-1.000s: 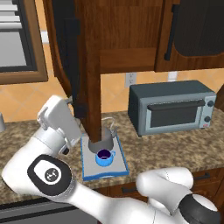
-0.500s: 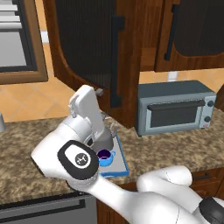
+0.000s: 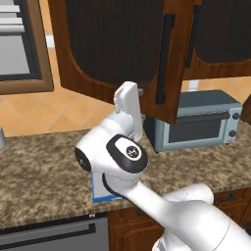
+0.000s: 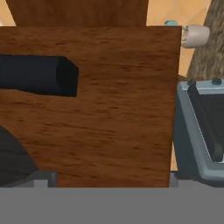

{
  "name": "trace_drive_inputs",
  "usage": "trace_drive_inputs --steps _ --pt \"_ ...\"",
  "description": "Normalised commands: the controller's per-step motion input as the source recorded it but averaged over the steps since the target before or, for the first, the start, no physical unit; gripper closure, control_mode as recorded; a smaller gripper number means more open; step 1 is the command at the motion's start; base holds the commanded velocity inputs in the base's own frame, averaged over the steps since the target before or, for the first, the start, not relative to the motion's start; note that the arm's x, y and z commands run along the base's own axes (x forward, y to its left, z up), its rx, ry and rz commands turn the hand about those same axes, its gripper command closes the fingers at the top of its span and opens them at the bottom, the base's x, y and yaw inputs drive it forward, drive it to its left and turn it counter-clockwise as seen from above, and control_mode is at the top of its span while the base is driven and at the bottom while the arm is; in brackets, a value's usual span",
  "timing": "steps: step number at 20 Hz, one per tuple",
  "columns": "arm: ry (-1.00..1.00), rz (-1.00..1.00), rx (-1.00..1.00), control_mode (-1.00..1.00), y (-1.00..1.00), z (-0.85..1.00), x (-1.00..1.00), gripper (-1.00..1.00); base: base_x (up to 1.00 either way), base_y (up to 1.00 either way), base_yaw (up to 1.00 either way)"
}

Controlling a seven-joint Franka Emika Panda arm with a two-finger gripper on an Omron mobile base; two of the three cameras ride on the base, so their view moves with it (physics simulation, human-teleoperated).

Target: Pick the kettle from the counter and place it on the tray. Then pick the mug from the cabinet and place it on the tray. Then close the cabinet doors.

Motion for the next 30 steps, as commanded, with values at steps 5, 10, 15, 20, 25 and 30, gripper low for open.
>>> trace_drive_inputs --steps 5,10,15,20,25,30 --pt "0.15 0.07 0.05 -1.0 -0.76 0.11 0.44 -1.0 0.0 0.0 0.0" --pt "0.18 0.13 0.04 -1.0 -0.69 0.05 0.57 -1.0 0.0 0.0 0.0" --pt "0.16 0.14 0.05 -1.0 -0.68 0.0 0.61 -1.0 0.0 0.0 0.0" --pt "0.2 0.14 0.04 -1.0 -0.57 0.0 0.71 -1.0 0.0 0.0 0.0" --pt "0.16 0.14 0.07 -1.0 -0.59 0.0 0.7 -1.0 0.0 0.0 0.0" --pt "0.19 0.12 0.05 -1.0 -0.43 0.0 0.75 -1.0 0.0 0.0 0.0"
